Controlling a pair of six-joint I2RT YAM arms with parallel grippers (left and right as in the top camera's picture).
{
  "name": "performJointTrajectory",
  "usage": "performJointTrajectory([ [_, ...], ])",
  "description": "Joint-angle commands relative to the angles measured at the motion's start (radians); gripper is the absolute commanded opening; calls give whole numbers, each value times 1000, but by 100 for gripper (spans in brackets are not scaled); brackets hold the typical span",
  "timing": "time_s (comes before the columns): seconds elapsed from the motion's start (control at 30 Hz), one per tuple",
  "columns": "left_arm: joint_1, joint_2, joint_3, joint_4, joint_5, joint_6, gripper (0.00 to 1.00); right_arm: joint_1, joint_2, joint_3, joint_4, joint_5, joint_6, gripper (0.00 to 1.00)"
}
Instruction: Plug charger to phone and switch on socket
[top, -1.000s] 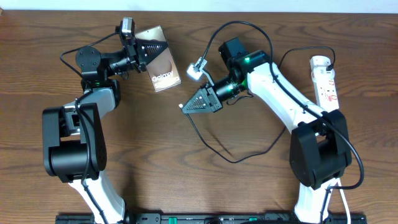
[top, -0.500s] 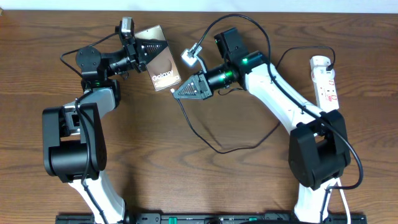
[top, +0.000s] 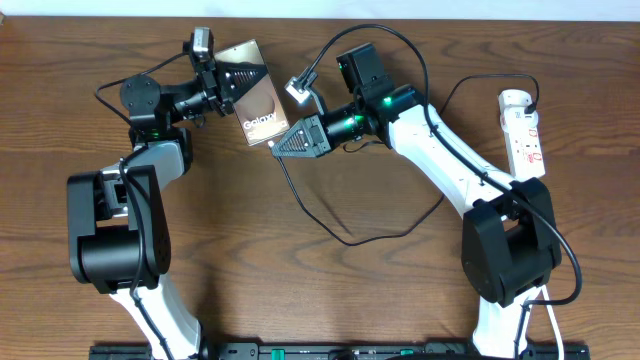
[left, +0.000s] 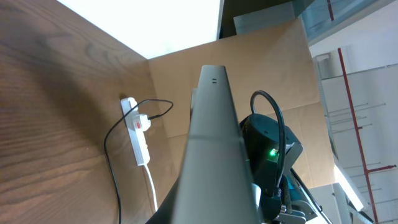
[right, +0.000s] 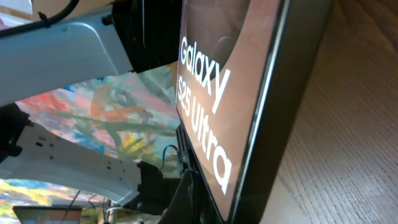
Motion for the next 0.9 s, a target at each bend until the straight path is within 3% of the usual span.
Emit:
performJointTrajectory([
  [0.0,-4,-19,22,11,19,21,7,3,3,1,22,-7,37,1],
  [0.87,-4,-19,22,11,19,28,7,-18,3,1,42,-8,66,1],
])
